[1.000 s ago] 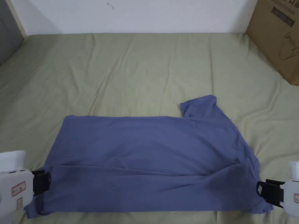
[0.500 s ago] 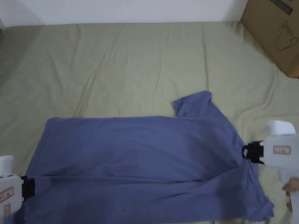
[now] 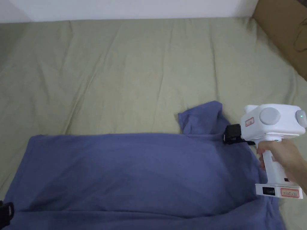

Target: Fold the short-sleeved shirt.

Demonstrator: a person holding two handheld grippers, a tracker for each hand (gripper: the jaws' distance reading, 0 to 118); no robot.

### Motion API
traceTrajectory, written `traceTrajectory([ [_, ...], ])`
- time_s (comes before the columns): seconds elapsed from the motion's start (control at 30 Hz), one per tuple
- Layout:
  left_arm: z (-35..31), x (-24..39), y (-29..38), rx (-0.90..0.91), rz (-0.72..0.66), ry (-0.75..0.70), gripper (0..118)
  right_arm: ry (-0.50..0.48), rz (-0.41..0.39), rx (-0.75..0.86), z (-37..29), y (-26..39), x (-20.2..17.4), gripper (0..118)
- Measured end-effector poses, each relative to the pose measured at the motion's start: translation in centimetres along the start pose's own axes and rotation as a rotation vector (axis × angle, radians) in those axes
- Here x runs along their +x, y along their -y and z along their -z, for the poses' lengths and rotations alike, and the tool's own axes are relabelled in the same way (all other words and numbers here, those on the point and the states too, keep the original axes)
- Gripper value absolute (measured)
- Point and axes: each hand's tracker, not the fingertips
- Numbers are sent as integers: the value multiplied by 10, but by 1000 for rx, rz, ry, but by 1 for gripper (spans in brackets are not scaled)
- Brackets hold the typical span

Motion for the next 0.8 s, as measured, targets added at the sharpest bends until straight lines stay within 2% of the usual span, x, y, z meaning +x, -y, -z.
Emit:
traceTrajectory([
  [0.03, 2, -1, 0, -3, -8, 4, 0, 26, -39, 26, -6, 2, -3, 21],
  [0.07, 3, -1, 0, -6, -10, 7, 0, 62, -64, 53, -11, 3, -5, 2],
  [0.1, 4, 0, 0, -6, -11, 7, 0, 75, -60, 69, -14, 3, -3, 2],
  [0.13, 6, -2, -2, -5, -12, 5, 0, 11, -6, 54, -14, 1, 0, 2],
  [0.17, 7, -2, -3, -4, -13, 5, 0, 3, 18, 35, -13, 1, 2, 2],
  [0.43, 15, 4, -49, 74, 2, 25, 0, 11, -12, 54, -23, 1, 0, 2],
  [0.47, 21, 2, -63, 74, -14, 45, 11, 8, -10, 54, -23, 1, 0, 2],
  [0.5, 29, 2, -76, 58, -25, 59, 33, 6, -9, 54, -23, 1, 0, 2],
  [0.53, 41, 1, -94, 30, -38, 68, 74, 4, -9, 54, -23, 1, 0, 2],
  [0.57, 52, 2, -106, 18, -43, 71, 103, 4, -7, 53, -22, 2, 0, 2],
  [0.6, 67, 4, -119, 9, -34, 69, 116, 2, -5, 51, -22, 2, 0, 2],
  [0.67, 86, 5, -142, 21, -34, 49, 110, 2, -9, 48, -22, 2, 0, 2],
  [0.8, 138, 10, -171, -40, -51, -48, 109, 5, -20, 39, -20, 1, -1, 2],
])
